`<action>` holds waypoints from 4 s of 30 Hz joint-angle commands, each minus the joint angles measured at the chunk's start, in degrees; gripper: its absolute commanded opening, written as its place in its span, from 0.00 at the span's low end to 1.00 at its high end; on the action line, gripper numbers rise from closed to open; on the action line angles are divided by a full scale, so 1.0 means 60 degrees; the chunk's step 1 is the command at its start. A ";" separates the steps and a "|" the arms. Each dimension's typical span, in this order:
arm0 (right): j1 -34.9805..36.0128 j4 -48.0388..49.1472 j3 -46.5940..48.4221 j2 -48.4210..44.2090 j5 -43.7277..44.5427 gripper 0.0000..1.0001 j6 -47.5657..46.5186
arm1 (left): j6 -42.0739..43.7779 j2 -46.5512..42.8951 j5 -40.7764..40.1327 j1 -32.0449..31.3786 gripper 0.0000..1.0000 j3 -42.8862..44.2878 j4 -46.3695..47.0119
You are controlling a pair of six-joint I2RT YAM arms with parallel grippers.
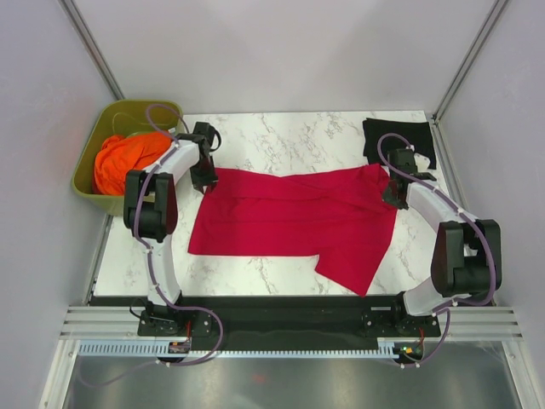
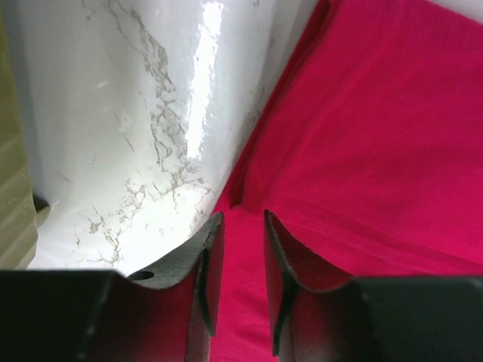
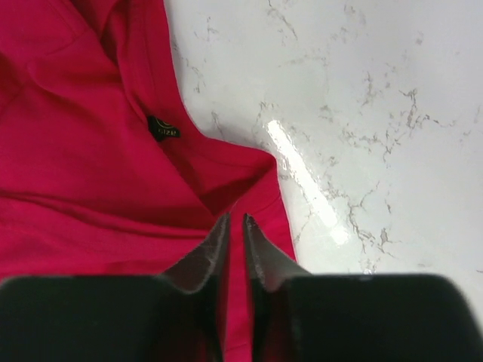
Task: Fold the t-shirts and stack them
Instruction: Fold the tshirt
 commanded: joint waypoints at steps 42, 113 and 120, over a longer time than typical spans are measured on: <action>0.0149 0.2387 0.2385 0.2413 -0.4121 0.37 -0.1193 | 0.0514 0.1117 0.1329 0.0313 0.40 0.4231 -0.0455; 0.3064 0.1142 -0.0090 0.0291 -0.4142 0.48 -0.2557 | -0.0378 -0.4350 0.4244 -0.1987 0.43 -0.1996 0.1917; 0.3051 0.0777 -0.0385 -0.0677 -0.1074 0.45 -0.0713 | -0.2394 -0.4014 0.5194 -0.2645 0.44 -0.2508 0.3907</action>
